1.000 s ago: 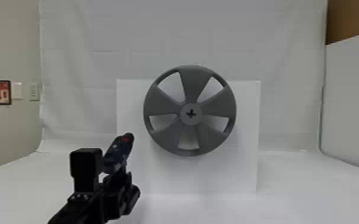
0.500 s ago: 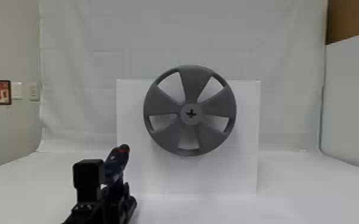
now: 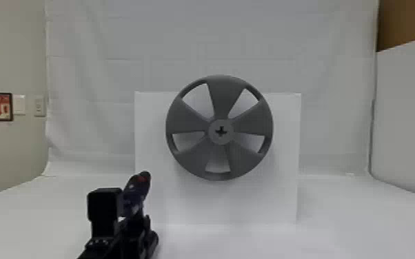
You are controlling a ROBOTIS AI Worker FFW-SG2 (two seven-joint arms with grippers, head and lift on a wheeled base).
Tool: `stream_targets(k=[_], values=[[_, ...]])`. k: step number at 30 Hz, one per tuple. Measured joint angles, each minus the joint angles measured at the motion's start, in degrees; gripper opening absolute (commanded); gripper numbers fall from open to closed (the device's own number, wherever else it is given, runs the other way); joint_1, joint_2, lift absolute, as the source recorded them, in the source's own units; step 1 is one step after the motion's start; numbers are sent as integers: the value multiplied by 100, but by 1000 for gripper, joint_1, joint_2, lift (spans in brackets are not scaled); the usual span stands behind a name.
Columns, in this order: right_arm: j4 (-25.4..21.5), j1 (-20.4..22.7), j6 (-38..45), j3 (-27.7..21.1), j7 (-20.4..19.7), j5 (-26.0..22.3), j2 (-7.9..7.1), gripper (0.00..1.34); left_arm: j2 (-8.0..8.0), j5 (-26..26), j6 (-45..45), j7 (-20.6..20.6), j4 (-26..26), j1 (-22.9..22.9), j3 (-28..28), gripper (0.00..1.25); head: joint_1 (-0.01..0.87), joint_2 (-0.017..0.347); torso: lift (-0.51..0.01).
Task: Grasp the drill and bring into the middle of wheel
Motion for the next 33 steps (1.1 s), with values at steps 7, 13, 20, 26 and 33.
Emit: stream_targets(k=[7, 13, 20, 26, 33], values=[[14, -18, 0, 32, 0, 1, 0, 1229, 0, -34, 0, 0, 24, -4, -15, 26, 54, 31, -403], [24, -27, 0, 47, 0, 4, 1, 1229, 1, -66, 0, 0, 52, -11, -17, 28, 54, 31, -403], [27, -28, 0, 53, 0, 3, 8, 1229, 2, -135, 0, 28, 79, -19, -34, 370, 54, 31, -403], [30, -21, 0, 64, 0, 4, 11, 1229, 10, -147, -29, 169, 95, -22, -97, 904, 54, 31, -403], [35, -18, -1, 73, 0, 4, 17, 1229, 19, -144, -59, 167, 117, -35, -122, 1183, 54, 31, -403]])
